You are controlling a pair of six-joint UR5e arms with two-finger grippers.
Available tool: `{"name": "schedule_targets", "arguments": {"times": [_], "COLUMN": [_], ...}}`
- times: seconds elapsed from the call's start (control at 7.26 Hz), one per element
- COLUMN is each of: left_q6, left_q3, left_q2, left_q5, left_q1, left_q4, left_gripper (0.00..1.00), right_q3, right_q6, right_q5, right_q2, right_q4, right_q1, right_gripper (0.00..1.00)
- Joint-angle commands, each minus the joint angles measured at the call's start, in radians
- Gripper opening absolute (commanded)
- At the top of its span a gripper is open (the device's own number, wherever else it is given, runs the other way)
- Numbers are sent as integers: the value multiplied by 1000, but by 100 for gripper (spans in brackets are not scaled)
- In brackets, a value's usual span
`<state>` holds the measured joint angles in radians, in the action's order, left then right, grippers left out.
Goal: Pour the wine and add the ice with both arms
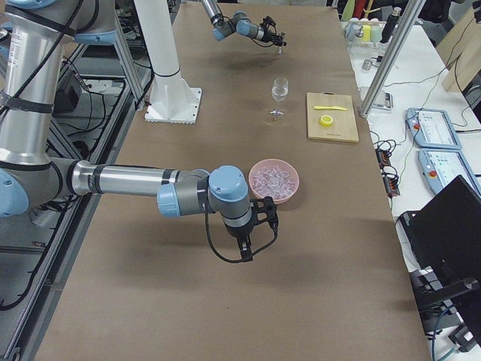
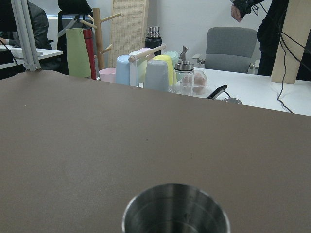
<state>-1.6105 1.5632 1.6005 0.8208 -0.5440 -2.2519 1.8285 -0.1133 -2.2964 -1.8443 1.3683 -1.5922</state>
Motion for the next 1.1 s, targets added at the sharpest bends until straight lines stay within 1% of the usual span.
{"name": "schedule_targets", "arguments": {"times": [0.0,0.14,0.28,0.69,0.96], "left_q6": [9,12,62,262,360], "left_q3": [5,18,65,288,371], "left_q2": [-4,-5,-22,-163,-182], "left_q5": [1,6,15,26,124], "left_q1": [3,3,1,-11,-37], "left_q4": [-2,-2,-3,-8,-8], "left_gripper": [98,98,98,98,98], "right_q3": [1,2,0,2,2], "right_q6": [0,0,0,3,3], "right_q5": [0,0,0,-2,-2], "right_q2": [-1,-1,-1,-1,-1], "right_q4": [0,0,0,0,0], "right_q1": [0,0,0,0,0], "right_gripper": [100,100,100,100,100]}}
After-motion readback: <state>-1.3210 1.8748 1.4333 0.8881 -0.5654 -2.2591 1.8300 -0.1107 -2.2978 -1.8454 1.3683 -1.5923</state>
